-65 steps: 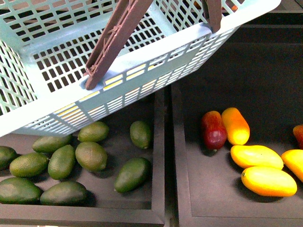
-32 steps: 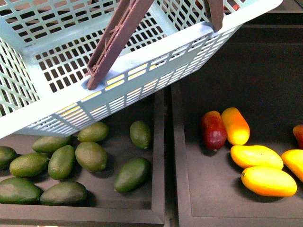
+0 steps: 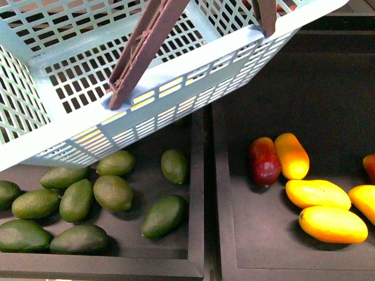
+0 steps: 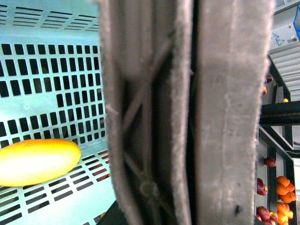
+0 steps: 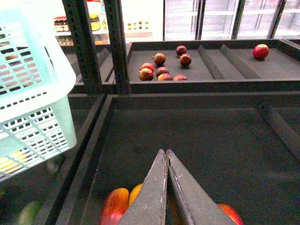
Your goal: Pick lemon and mango into basket
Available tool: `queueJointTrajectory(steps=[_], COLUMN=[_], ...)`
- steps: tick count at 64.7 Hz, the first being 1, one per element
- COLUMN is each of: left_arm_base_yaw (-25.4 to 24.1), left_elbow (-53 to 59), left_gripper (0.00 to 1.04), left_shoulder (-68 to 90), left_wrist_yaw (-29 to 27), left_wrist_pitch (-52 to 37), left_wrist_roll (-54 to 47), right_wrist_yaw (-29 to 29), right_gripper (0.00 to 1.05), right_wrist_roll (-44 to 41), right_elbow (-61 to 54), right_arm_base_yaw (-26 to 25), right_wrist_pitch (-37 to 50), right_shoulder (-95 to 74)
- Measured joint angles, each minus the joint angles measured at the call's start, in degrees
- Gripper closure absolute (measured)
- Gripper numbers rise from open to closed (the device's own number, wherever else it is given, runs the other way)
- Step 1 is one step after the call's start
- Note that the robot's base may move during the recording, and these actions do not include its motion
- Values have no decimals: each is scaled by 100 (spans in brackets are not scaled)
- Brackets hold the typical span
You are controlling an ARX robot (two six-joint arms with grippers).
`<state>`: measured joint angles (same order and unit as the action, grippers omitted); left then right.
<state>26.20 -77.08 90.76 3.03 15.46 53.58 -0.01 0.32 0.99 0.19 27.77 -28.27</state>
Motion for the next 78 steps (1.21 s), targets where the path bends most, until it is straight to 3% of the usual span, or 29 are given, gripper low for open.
queueJointTrajectory(steps=[55, 63, 78], left_arm_base_yaw=[0, 0, 4], left_elbow=[0, 0, 0], left_gripper=[90, 90, 90], left_shoulder=[0, 0, 0], left_wrist_yaw=[0, 4, 2], left_wrist_pitch=[0, 0, 0], left_wrist_roll=[0, 0, -7], right_wrist_yaw=[2, 7, 11], right_gripper=[103, 103, 103], right_wrist_roll=[0, 0, 0], right_elbow=[0, 2, 2], right_arm_base_yaw=[0, 0, 0], right_wrist_pitch=[-1770, -2710, -2767], right_shoulder=[1823, 2649, 2785])
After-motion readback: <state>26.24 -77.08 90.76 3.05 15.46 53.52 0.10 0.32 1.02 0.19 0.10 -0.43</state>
